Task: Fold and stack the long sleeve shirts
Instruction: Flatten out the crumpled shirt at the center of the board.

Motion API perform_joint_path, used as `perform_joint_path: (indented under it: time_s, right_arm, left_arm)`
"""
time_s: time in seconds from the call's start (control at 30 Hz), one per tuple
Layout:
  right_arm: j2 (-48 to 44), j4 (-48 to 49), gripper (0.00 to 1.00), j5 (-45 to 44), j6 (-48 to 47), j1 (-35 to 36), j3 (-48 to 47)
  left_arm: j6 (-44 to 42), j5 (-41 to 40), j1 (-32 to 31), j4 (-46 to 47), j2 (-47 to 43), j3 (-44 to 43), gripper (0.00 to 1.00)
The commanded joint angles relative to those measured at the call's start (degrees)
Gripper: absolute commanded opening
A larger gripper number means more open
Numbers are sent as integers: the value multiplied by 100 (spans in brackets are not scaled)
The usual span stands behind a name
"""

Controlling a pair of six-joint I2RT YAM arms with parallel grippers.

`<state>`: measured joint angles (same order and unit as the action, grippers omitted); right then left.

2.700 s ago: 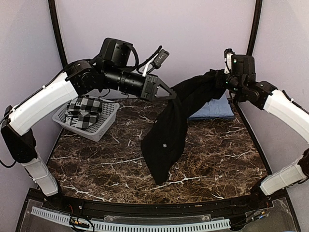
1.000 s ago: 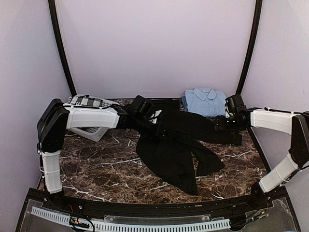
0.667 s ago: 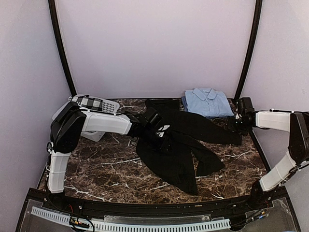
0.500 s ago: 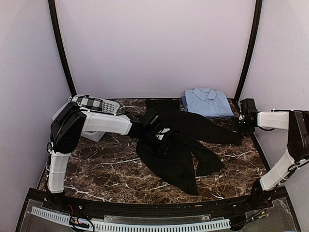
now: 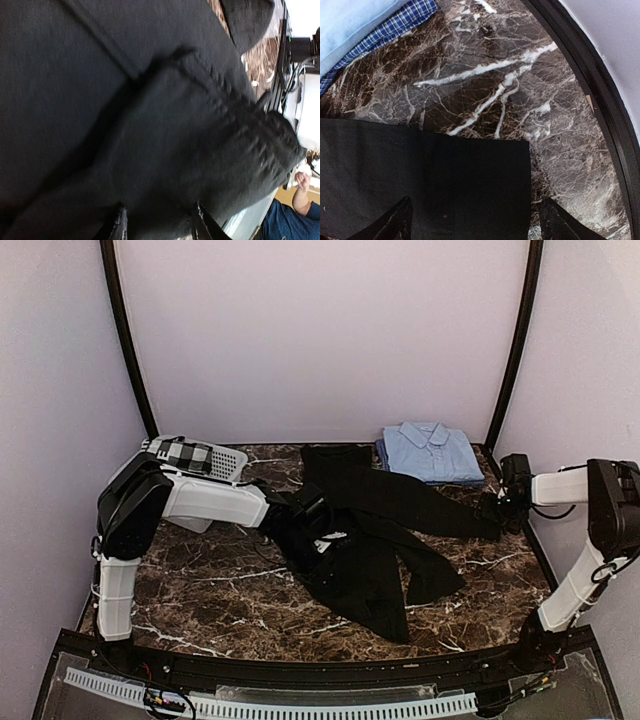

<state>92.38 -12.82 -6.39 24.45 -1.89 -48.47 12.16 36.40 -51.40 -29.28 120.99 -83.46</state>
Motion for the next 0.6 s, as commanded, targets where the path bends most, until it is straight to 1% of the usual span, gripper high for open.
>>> perform_joint_path:
  time_s: [0.0, 0.17, 0.23, 0.3, 0.33, 0.43, 0.57]
  right_arm:
    - [181, 218, 83, 61, -11, -31, 81]
    - [408, 258, 82, -19, -42, -31, 67]
    - [477, 277, 79, -1, -56, -24, 66]
    - [535, 326, 73, 65, -67, -29, 93]
    - [555, 351, 69, 121, -69, -27, 111]
    - [563, 410, 51, 245, -85, -20, 173]
    - [408, 387, 20, 419, -109, -19, 184]
  left_arm:
    - [-385, 247, -18, -407, -462, 310, 43]
    - [-522, 264, -20, -509, -658, 537, 42]
    - [-556, 206, -20, -546, -743, 586, 43]
    - [-559, 145, -20, -567, -817, 607, 43]
    - [-564, 145, -20, -573, -885, 614, 42]
    - [-555, 158, -20, -592, -1015, 613, 43]
    - [-512, 2, -6, -588, -1238, 550, 43]
